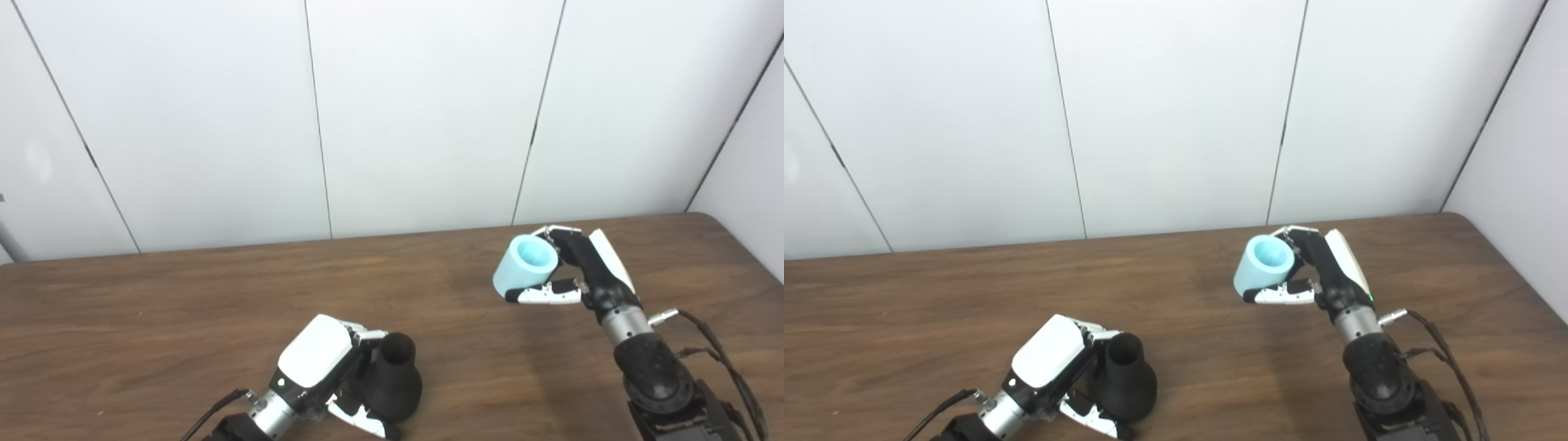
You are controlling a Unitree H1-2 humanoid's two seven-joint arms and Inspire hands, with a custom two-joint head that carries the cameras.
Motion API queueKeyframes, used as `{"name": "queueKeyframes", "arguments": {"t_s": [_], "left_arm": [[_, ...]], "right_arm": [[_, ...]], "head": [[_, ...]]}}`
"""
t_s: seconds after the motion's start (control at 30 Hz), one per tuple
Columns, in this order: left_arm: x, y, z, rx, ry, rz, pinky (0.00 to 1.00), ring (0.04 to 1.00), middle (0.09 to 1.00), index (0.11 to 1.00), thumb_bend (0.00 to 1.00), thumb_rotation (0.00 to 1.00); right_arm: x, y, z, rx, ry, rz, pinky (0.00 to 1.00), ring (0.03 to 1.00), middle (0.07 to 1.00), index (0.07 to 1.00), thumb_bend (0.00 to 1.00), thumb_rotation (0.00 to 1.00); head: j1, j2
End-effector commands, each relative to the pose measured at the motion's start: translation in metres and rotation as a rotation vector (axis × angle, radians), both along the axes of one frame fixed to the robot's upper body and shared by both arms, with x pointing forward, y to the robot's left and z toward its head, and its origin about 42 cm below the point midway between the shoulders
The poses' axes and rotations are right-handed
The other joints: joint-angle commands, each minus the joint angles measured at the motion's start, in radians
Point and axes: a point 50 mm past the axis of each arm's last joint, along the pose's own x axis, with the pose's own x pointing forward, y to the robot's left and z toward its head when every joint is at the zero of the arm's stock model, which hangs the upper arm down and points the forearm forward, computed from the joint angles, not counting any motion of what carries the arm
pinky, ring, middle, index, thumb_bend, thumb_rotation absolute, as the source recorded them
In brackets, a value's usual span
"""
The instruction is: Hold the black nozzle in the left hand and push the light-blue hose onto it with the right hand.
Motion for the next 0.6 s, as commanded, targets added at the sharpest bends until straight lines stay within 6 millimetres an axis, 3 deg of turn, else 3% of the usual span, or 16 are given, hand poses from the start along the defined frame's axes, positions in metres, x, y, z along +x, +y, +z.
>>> {"name": "queueKeyframes", "arguments": {"t_s": [0.0,0.13,0.57], "left_arm": [[-0.039,0.000,-0.053,0.013,0.163,0.004,0.29,0.376,0.483,0.488,0.52,0.00],[-0.038,0.002,-0.055,0.026,0.174,0.006,0.28,0.371,0.480,0.491,0.52,0.00],[-0.036,0.001,-0.057,0.040,0.193,0.004,0.23,0.325,0.457,0.508,0.52,0.00]], "right_arm": [[0.001,0.007,0.028,-0.037,-0.102,0.023,0.21,0.277,0.465,0.522,0.52,0.00],[-0.005,0.020,0.046,-0.058,-0.163,0.058,0.15,0.221,0.464,0.524,0.52,0.00],[-0.028,0.060,0.090,-0.023,-0.234,0.244,0.23,0.307,0.469,0.517,0.52,0.00]], "head": [[-0.001,0.001],[0.001,0.001],[0.010,-0.001]]}}
